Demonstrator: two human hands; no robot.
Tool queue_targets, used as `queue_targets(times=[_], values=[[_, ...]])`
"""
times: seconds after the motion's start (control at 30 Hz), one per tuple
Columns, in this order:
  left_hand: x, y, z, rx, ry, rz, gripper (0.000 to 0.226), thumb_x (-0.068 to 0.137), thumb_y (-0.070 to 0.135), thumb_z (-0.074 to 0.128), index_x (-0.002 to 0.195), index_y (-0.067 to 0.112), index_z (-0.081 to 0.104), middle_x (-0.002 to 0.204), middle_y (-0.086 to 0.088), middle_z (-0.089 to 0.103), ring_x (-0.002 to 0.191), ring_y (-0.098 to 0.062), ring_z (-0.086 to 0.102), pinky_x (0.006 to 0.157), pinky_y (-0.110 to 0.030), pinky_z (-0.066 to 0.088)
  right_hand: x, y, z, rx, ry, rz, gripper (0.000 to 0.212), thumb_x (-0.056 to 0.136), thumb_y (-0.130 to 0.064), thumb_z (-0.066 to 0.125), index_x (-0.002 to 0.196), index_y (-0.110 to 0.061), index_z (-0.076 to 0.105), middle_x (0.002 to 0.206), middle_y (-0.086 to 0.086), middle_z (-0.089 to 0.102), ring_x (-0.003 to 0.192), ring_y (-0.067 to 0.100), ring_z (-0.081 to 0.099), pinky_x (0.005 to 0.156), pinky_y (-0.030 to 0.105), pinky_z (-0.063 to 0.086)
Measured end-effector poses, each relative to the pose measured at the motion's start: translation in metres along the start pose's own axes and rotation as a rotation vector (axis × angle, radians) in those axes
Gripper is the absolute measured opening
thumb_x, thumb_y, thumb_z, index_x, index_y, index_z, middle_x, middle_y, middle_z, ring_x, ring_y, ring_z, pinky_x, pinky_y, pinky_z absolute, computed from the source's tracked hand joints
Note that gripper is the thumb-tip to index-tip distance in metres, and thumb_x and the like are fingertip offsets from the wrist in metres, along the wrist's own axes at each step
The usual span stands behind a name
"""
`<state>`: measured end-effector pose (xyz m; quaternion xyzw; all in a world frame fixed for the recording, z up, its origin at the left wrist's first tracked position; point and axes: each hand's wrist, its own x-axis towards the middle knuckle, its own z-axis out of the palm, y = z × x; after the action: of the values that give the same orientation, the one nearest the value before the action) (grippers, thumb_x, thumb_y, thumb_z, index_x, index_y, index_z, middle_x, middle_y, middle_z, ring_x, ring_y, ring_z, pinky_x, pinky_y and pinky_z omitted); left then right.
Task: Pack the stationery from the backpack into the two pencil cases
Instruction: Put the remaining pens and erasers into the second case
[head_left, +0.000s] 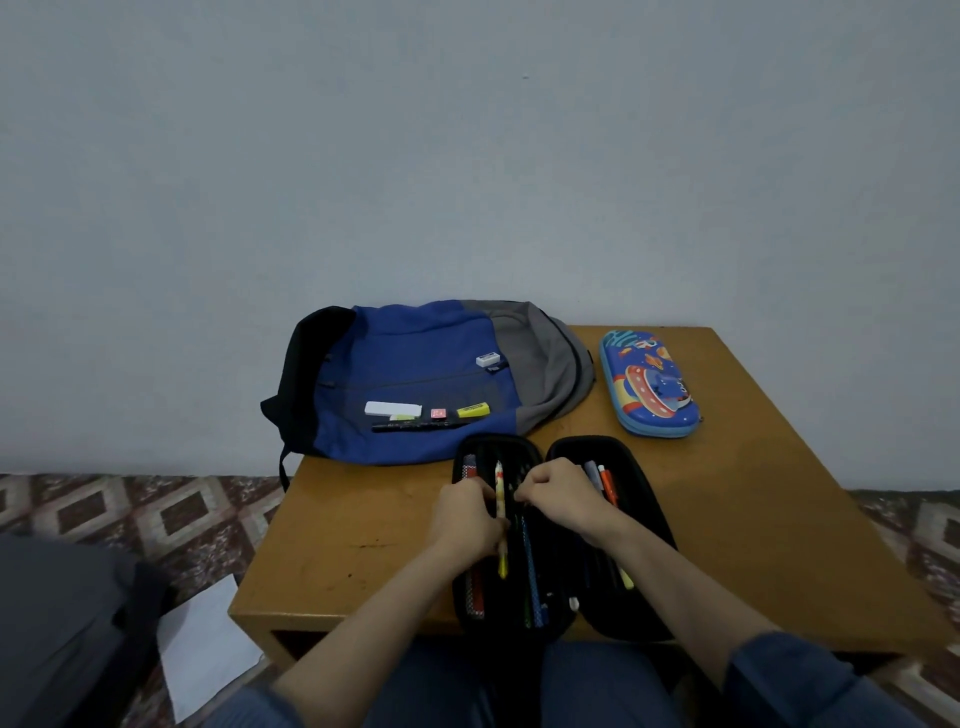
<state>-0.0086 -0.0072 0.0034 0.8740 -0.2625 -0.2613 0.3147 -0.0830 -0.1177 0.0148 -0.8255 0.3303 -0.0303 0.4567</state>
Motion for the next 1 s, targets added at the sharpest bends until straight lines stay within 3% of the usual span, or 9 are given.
queue_targets(times=[0.07,0.23,0.37,0.47,0.57,0.7,0.87,0.93,1.0], values=[[0.0,0.002,0.005,0.016,0.044,0.007,0.024,0.082,0.011,0.068,0.105,0.008,0.063,0.105,-0.011,0.062,0.088,-0.026,0.066,0.074,-0.038,0.058,0.0,0.001,-0.001,0.008,-0.002,-0.009,0.021,0.085,-0.013,0.062,0.084,0.005,0.072,0.095,0.017,0.07,0.095,0.023,0.064,0.08,0.03,0.05],[0.0,0.003,0.007,-0.075,0.01,-0.011,0.013,0.087,0.008,0.062,0.097,0.004,0.069,0.099,-0.011,0.066,0.08,-0.021,0.067,0.064,-0.028,0.058,-0.001,0.006,-0.002,0.005,-0.015,-0.051,0.029,0.086,-0.012,0.063,0.058,-0.019,0.064,0.072,-0.004,0.064,0.077,0.003,0.058,0.062,0.008,0.039],[-0.002,0.0,0.004,-0.24,-0.043,-0.063,0.019,0.093,0.009,0.053,0.1,-0.001,0.067,0.095,-0.011,0.064,0.063,-0.015,0.062,0.055,-0.021,0.055,-0.003,0.008,-0.004,-0.045,-0.001,-0.119,0.015,0.087,-0.007,0.06,0.089,-0.004,0.074,0.096,0.008,0.071,0.087,0.007,0.059,0.074,0.011,0.041],[-0.007,0.004,0.002,-0.367,-0.082,-0.154,0.026,0.097,0.018,0.048,0.097,-0.005,0.063,0.078,-0.012,0.063,0.047,-0.016,0.06,0.048,-0.022,0.053,-0.005,0.01,-0.003,-0.17,0.014,-0.194,0.022,0.085,-0.01,0.065,0.106,-0.009,0.071,0.104,0.005,0.063,0.09,0.013,0.058,0.066,0.004,0.036],[-0.01,0.007,0.003,-0.337,-0.095,-0.176,0.029,0.096,0.024,0.049,0.085,-0.001,0.059,0.068,-0.01,0.062,0.042,-0.015,0.058,0.046,-0.024,0.051,-0.006,0.012,0.001,-0.337,0.046,-0.265,0.029,0.086,-0.019,0.066,0.115,-0.015,0.067,0.115,0.001,0.053,0.108,0.018,0.054,0.078,0.008,0.035],[-0.011,0.006,0.004,-0.227,-0.159,-0.135,0.014,0.091,0.01,0.057,0.102,0.002,0.056,0.078,-0.009,0.06,0.049,-0.015,0.058,0.044,-0.02,0.051,-0.008,0.011,0.006,-0.461,0.029,-0.283,0.035,0.088,-0.026,0.063,0.122,-0.017,0.062,0.12,0.003,0.047,0.113,0.018,0.05,0.099,0.028,0.041],[-0.01,0.002,0.002,0.1,-0.013,-0.073,0.039,0.084,0.016,0.066,0.114,0.007,0.044,0.1,-0.011,0.061,0.067,-0.022,0.067,0.05,-0.027,0.056,-0.01,0.007,0.006,-0.561,0.027,-0.314,0.04,0.086,-0.03,0.063,0.125,-0.022,0.058,0.124,0.003,0.045,0.114,0.021,0.051,0.096,0.032,0.041],[-0.006,-0.001,0.0,0.207,0.058,0.013,0.039,0.082,0.019,0.068,0.114,0.008,0.048,0.103,-0.009,0.061,0.077,-0.023,0.067,0.061,-0.032,0.058,-0.01,0.006,0.009,-0.568,0.046,-0.327,0.039,0.084,-0.029,0.063,0.122,-0.024,0.057,0.121,0.003,0.046,0.111,0.022,0.051,0.091,0.033,0.041],[-0.003,-0.005,-0.006,0.24,0.121,0.087,0.031,0.084,0.021,0.066,0.111,0.01,0.053,0.098,-0.001,0.059,0.079,-0.015,0.061,0.06,-0.025,0.054,-0.01,0.005,0.011,-0.577,0.057,-0.331,0.034,0.083,-0.028,0.063,0.116,-0.021,0.06,0.12,0.004,0.047,0.11,0.023,0.052,0.09,0.033,0.041]])
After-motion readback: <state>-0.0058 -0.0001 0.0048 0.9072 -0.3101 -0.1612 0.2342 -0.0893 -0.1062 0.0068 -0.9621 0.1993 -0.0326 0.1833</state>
